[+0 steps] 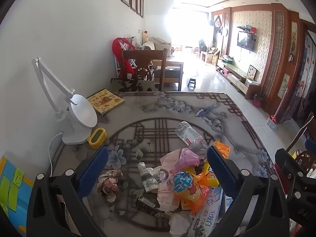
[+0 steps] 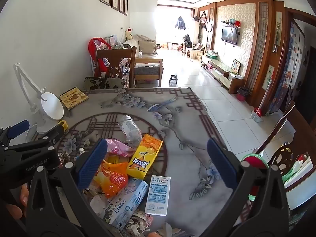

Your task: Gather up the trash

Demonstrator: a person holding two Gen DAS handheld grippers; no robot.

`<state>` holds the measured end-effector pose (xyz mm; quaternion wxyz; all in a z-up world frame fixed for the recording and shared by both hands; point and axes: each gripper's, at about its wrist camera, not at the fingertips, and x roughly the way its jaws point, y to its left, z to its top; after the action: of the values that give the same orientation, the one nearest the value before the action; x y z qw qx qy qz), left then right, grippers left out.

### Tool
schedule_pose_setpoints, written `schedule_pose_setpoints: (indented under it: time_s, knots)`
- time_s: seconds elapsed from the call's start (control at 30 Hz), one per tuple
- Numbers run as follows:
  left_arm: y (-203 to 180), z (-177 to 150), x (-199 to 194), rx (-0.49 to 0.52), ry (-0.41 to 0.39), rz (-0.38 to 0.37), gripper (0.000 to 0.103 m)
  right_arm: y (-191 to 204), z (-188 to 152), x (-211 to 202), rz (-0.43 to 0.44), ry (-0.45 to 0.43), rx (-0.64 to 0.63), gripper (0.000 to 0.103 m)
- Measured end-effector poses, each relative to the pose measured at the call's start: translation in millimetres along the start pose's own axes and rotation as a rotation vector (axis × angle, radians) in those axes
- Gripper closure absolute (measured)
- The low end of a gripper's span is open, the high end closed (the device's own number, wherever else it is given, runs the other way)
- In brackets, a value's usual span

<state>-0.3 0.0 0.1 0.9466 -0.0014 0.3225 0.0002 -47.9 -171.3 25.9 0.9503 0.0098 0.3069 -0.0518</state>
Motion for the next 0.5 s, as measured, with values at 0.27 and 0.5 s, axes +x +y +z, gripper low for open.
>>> schedule_pose_setpoints:
  time_s: [0.27,0.5]
  knots:
    - [-3,-3,3,-0.003,0.008,-0.007,0.008,2,-2,1,0.006,-0.001,-0.002,0.003]
    - [-4,-3,0,0.007,0.014,-0.005,0.008,1,-1,1,0.008,0.0,-0.002,0.003]
